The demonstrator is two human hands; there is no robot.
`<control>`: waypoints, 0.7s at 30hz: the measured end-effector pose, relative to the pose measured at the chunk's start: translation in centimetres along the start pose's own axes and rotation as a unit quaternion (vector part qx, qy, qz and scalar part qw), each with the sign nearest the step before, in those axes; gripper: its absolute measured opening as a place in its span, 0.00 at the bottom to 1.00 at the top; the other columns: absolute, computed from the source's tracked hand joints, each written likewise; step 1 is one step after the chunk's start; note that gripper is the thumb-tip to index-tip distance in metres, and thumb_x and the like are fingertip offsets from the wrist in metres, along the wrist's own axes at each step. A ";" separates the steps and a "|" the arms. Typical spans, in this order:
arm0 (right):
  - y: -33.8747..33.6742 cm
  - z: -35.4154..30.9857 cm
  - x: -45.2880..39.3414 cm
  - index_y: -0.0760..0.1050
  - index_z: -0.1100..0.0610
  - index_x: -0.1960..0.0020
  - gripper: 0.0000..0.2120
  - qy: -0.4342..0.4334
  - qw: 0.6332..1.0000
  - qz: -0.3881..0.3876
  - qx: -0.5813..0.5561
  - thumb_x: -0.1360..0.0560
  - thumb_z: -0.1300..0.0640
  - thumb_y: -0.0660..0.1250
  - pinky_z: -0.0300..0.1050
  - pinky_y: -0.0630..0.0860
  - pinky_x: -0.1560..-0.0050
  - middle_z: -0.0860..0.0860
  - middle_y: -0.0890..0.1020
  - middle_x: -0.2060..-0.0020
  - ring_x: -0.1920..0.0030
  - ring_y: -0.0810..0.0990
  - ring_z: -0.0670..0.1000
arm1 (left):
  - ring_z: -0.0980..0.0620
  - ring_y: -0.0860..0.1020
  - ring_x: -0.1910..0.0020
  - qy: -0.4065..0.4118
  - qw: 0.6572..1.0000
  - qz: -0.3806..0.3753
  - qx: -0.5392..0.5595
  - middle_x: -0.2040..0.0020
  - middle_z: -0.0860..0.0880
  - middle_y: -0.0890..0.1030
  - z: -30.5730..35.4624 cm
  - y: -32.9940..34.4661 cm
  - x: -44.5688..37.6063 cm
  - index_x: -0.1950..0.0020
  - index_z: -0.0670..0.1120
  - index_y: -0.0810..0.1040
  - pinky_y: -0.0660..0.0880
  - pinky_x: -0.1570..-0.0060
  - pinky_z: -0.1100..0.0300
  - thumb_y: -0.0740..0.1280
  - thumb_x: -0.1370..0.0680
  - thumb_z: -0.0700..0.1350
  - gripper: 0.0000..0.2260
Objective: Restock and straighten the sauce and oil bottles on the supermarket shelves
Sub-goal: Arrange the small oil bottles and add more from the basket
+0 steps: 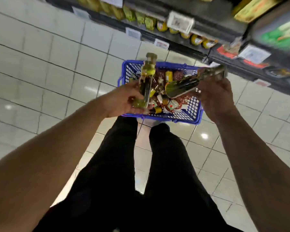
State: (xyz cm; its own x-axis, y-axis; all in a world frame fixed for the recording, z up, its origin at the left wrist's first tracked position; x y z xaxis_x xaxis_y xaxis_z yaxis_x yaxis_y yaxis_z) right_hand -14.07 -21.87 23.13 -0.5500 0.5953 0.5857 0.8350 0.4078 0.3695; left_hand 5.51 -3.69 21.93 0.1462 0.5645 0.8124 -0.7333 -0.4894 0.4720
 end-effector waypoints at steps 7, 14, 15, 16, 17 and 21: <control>18.1 -16.2 6.2 0.74 0.59 0.43 0.09 -0.016 0.992 -0.093 -0.086 0.20 0.58 0.59 0.54 0.83 0.56 0.53 0.82 0.57 0.59 0.83 0.54 | 0.41 0.77 0.58 0.231 0.971 0.014 -0.059 0.57 0.39 0.78 15.6 8.4 17.0 0.48 0.40 0.74 0.70 0.45 0.40 0.62 0.34 0.31 0.15; 31.7 -25.4 9.4 0.64 0.58 0.28 0.25 -0.130 0.975 -0.175 -0.036 0.17 0.44 0.58 0.47 0.78 0.67 0.59 0.84 0.48 0.67 0.80 0.56 | 0.50 0.82 0.55 0.364 0.913 0.018 -0.182 0.54 0.47 0.83 26.7 6.9 29.3 0.47 0.49 0.80 0.79 0.52 0.55 0.73 0.28 0.46 0.11; 33.8 -26.1 9.6 0.64 0.58 0.27 0.25 -0.141 0.974 -0.176 -0.038 0.18 0.44 0.58 0.47 0.77 0.67 0.58 0.83 0.51 0.68 0.78 0.55 | 0.50 0.82 0.55 0.373 0.907 0.014 -0.196 0.55 0.46 0.83 28.3 6.2 30.8 0.47 0.49 0.80 0.79 0.54 0.57 0.73 0.28 0.50 0.12; 35.9 -26.8 9.8 0.64 0.58 0.27 0.26 -0.146 0.973 -0.175 -0.045 0.19 0.43 0.59 0.47 0.76 0.67 0.58 0.83 0.53 0.69 0.77 0.55 | 0.50 0.82 0.56 0.382 0.900 0.008 -0.209 0.55 0.46 0.83 29.9 5.5 32.3 0.47 0.50 0.80 0.79 0.57 0.57 0.73 0.28 0.52 0.12; 38.0 -27.5 9.8 0.66 0.59 0.28 0.27 -0.146 0.971 -0.179 -0.054 0.19 0.43 0.60 0.47 0.76 0.66 0.58 0.83 0.54 0.69 0.77 0.55 | 0.51 0.82 0.57 0.393 0.894 0.001 -0.217 0.56 0.46 0.83 31.6 4.7 33.8 0.48 0.52 0.81 0.79 0.59 0.58 0.72 0.28 0.54 0.11; 46.3 -30.5 10.5 0.74 0.57 0.41 0.18 -0.178 0.958 -0.213 -0.063 0.16 0.44 0.55 0.48 0.76 0.65 0.59 0.81 0.55 0.67 0.77 0.56 | 0.50 0.82 0.58 0.440 0.869 -0.027 -0.225 0.57 0.46 0.83 38.0 2.1 39.6 0.49 0.51 0.79 0.79 0.62 0.57 0.72 0.27 0.54 0.11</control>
State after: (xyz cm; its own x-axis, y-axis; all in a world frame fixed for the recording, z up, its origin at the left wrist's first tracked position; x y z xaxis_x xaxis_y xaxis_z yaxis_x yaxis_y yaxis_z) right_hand 19.38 -17.83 68.43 -0.7947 0.6009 0.0861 0.5159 0.5939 0.6173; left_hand 35.04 -7.66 68.08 -0.2306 0.9652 0.1232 -0.9555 -0.2485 0.1588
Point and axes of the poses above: each hand's wrist, its own x-axis away from the middle knuckle, its own y-axis out of the palm, z = x × y, the point moved 4 cm from there along -x, towards the middle knuckle
